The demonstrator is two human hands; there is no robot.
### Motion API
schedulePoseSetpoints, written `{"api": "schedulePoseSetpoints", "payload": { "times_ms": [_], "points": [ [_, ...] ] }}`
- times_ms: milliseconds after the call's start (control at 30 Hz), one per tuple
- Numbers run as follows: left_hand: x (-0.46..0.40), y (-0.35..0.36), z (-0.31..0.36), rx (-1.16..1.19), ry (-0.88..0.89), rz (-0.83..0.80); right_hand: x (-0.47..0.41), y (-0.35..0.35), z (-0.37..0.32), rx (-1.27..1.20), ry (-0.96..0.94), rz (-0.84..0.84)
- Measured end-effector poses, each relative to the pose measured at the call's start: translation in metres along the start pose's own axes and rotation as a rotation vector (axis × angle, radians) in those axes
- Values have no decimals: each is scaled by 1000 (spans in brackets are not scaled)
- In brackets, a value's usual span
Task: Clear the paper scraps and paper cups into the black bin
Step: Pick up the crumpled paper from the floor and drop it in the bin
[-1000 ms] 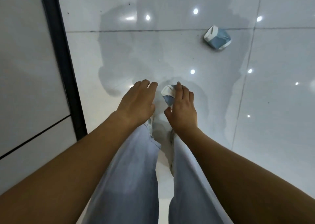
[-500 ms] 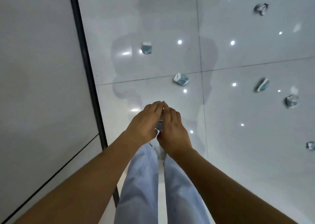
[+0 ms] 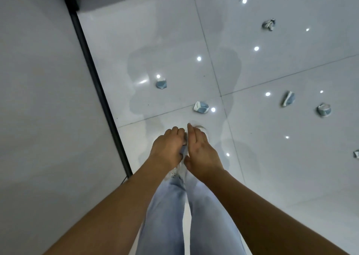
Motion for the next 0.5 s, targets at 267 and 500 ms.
{"api": "schedulePoseSetpoints", "payload": {
  "times_ms": [267, 500],
  "points": [
    [-42, -13, -28, -68, -100, 24, -45, -31, 65, 100, 135, -18],
    [-123, 9, -55, -18, -110, 39, -125, 1, 127, 151, 193, -51]
  ]
}}
Point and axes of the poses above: each hand's wrist, its own x-axis away from the middle knuckle, its own y-axis out of the palm, z = x × y, the point moved 7 cm from there along -x, towards the middle knuckle, and after that the axes turned 1 degree about x, right-handed, at the moved point
